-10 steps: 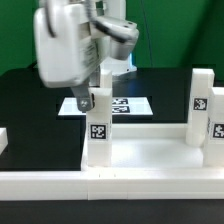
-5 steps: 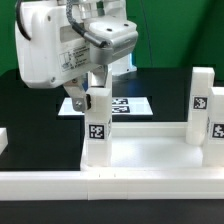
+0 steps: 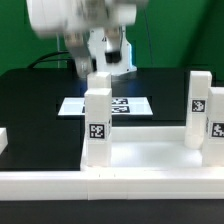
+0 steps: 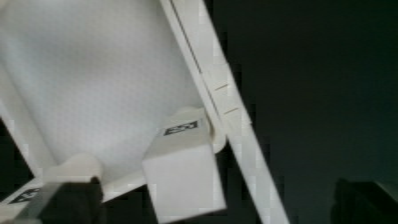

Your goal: Assemble desk

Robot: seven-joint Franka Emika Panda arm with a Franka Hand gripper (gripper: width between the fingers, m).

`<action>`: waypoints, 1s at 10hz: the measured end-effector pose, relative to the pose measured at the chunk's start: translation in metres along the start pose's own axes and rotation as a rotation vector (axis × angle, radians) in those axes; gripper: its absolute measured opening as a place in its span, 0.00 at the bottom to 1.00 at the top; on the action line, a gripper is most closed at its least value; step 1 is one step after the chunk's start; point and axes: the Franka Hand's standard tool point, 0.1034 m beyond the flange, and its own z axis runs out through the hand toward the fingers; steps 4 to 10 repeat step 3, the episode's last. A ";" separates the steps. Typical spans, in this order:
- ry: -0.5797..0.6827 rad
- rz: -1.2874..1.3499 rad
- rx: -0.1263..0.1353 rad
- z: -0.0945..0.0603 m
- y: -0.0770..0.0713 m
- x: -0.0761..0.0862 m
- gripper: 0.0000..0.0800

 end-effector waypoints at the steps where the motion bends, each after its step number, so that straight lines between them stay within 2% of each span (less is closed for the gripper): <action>1: -0.015 0.010 0.010 -0.009 -0.003 0.000 0.81; 3: -0.009 0.009 0.008 -0.004 -0.002 0.001 0.81; 10: -0.009 0.009 0.008 -0.004 -0.002 0.001 0.81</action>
Offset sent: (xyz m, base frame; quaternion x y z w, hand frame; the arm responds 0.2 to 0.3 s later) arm 0.0000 0.0000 0.0000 0.0000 0.0000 0.0000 1.0000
